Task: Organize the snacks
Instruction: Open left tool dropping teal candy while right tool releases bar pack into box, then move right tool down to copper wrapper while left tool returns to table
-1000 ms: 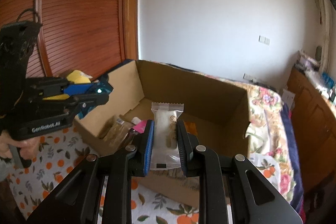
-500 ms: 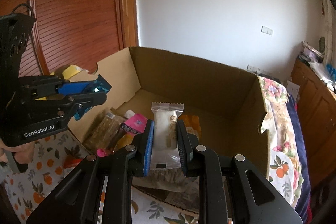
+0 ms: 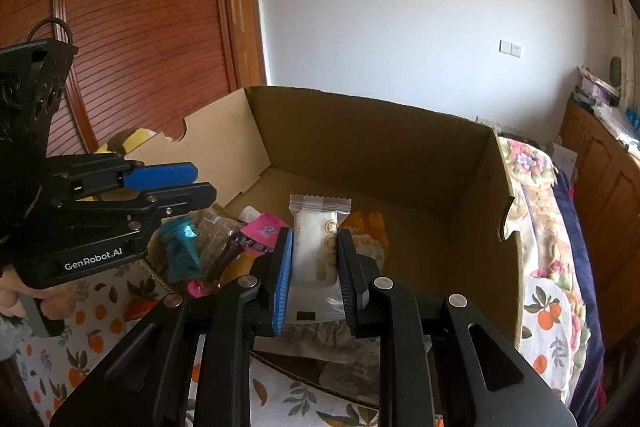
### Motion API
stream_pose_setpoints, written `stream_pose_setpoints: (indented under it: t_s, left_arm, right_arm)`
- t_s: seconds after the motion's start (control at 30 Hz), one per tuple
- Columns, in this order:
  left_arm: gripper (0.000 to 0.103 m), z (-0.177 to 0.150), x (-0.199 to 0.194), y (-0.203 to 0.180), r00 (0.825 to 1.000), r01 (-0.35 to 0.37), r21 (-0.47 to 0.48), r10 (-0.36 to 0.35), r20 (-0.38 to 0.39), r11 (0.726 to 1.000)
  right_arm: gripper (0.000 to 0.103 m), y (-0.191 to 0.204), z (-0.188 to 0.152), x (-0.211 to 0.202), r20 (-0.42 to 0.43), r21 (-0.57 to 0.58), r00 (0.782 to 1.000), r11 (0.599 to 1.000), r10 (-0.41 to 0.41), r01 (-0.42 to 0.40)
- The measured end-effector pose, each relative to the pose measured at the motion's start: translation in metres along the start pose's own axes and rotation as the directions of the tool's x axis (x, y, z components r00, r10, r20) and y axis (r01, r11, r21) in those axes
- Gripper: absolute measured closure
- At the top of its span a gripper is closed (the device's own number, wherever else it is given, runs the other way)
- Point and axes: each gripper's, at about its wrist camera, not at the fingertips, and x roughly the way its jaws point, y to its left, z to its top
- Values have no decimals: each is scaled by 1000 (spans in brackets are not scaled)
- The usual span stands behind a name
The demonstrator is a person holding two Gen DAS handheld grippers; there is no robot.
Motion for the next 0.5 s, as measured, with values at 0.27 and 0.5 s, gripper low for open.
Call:
stream_pose_setpoints:
  t_s: [0.27,0.5]
  left_arm:
    - [65,-4,1,7,1000,1,-21,-1,3,1000]
    - [65,-3,-7,3,1000,-15,-10,15,10,1000]
  right_arm:
    - [80,-4,-2,0,-2,20,1000,1000,1,-1]
    - [68,-2,-1,-3,-5,2,999,999,-42,42]
